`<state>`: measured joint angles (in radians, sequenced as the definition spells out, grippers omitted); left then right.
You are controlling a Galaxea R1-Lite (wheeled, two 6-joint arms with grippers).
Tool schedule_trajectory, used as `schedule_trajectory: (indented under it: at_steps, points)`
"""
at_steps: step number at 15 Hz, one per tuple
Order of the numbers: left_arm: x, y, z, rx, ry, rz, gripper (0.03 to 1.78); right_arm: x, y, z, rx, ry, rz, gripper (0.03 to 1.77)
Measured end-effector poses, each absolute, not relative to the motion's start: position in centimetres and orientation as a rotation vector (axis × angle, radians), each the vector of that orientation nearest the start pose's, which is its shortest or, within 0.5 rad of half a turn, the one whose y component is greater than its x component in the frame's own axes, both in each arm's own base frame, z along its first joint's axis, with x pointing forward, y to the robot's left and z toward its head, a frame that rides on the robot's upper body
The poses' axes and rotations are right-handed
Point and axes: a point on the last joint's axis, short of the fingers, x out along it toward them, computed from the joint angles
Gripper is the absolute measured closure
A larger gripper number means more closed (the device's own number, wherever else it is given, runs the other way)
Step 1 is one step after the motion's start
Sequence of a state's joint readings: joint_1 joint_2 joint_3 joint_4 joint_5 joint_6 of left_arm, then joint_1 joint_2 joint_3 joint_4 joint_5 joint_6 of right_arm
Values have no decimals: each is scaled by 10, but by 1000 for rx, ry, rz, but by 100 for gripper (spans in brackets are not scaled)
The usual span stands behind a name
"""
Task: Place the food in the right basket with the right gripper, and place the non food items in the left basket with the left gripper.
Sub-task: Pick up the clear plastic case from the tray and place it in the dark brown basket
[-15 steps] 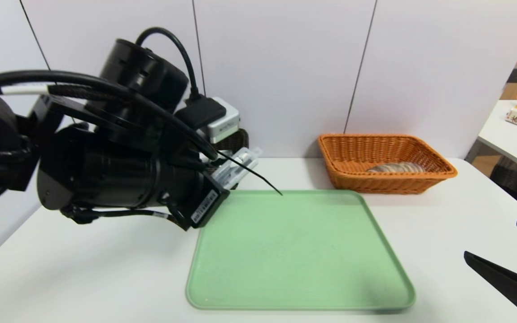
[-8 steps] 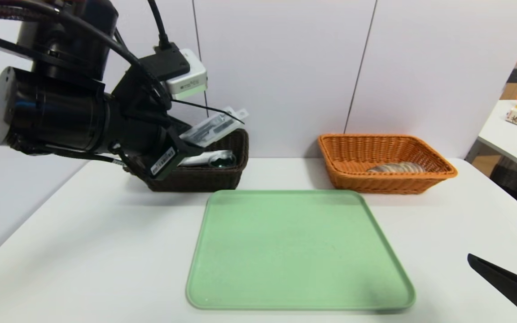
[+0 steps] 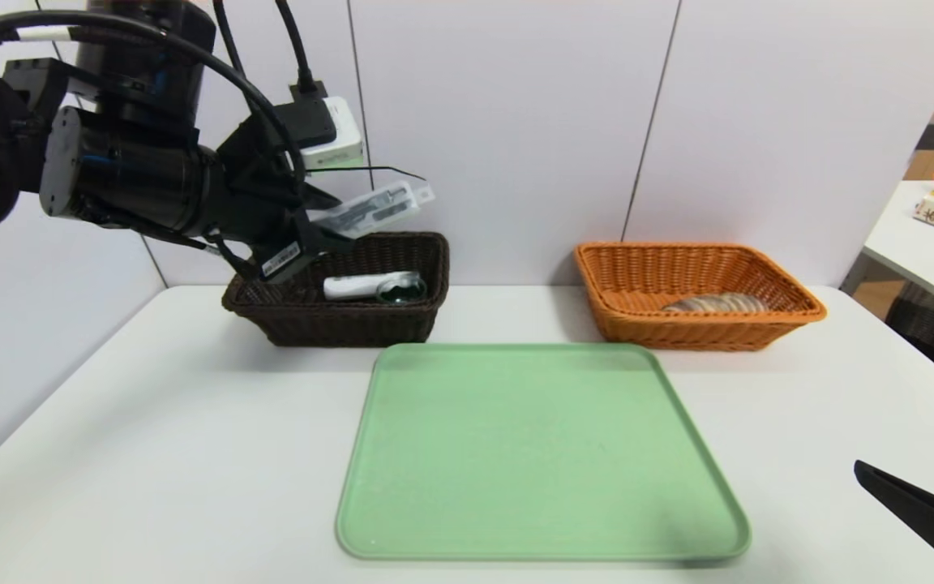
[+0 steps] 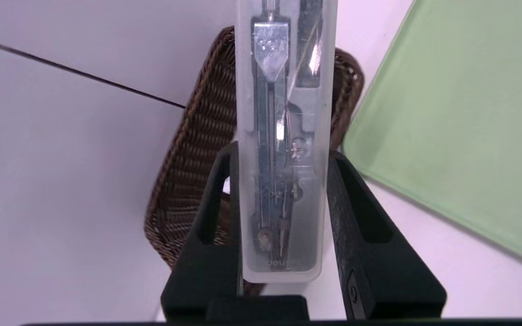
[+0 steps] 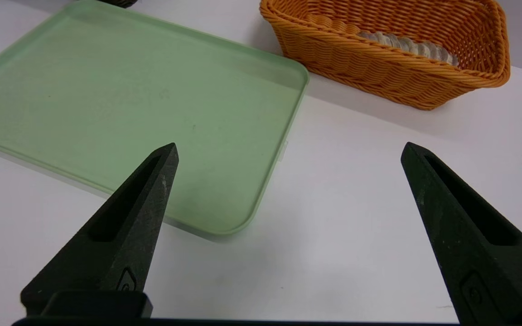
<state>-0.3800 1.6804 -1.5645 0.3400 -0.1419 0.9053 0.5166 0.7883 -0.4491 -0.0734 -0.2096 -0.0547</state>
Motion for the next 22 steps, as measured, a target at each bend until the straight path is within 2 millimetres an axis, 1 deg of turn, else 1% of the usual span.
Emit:
schedule_trajectory:
  at_steps: [2, 7, 10, 13, 16, 19, 22]
  points:
    - [300, -112, 301, 1000, 191, -683, 124, 68, 33, 199, -147, 238, 312, 10]
    - [344, -112, 269, 1007, 269, -680, 124, 67, 33, 200, -144, 233, 311, 10]
    - [364, -116, 247, 1014, 308, -694, 124, 67, 32, 200, -141, 225, 310, 10]
    - [379, -116, 228, 1036, 358, -695, 124, 65, 31, 200, -139, 224, 307, 10]
    - [391, -109, 212, 1072, 408, -701, 124, 64, 30, 200, -138, 221, 304, 10]
    - [400, -104, 201, 1077, 437, -697, 124, 63, 30, 200, -135, 218, 304, 10]
    - [404, -104, 196, 1082, 452, -686, 124, 63, 30, 198, -137, 220, 304, 10]
